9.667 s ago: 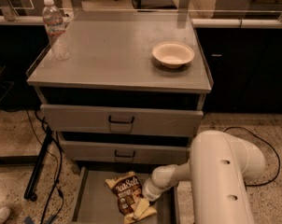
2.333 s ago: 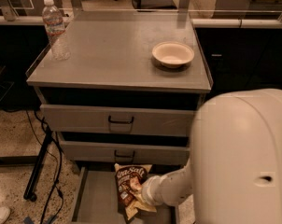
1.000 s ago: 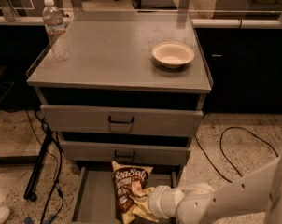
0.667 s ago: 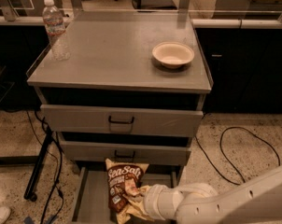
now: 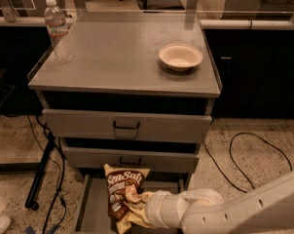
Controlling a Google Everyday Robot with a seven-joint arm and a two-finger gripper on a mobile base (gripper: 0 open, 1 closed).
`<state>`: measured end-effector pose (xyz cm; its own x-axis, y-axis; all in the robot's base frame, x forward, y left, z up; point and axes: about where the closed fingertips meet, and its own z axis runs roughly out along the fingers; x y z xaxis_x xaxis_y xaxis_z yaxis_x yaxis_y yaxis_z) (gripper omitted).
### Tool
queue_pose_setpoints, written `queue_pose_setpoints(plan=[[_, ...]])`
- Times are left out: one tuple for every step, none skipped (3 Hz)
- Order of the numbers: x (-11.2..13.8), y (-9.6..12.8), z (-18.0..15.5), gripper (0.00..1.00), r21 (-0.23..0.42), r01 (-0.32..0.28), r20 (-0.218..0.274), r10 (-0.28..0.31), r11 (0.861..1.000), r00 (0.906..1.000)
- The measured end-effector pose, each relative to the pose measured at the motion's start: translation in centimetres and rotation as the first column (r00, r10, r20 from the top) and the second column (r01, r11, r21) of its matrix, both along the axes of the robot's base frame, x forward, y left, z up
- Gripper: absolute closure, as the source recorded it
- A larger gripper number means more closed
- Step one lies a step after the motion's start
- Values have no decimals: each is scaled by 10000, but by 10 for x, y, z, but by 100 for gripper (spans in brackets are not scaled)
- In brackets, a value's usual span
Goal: Pick brown chip bag from bottom drawer and place on counter
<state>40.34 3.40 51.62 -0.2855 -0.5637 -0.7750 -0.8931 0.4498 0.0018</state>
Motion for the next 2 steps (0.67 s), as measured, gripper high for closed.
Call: queue_pose_setpoints(plan=[[-1,19,28,100,580,-487,440,462,9971,9980],[-2,26,61,100,994,-946,1027,844,9905,9911]])
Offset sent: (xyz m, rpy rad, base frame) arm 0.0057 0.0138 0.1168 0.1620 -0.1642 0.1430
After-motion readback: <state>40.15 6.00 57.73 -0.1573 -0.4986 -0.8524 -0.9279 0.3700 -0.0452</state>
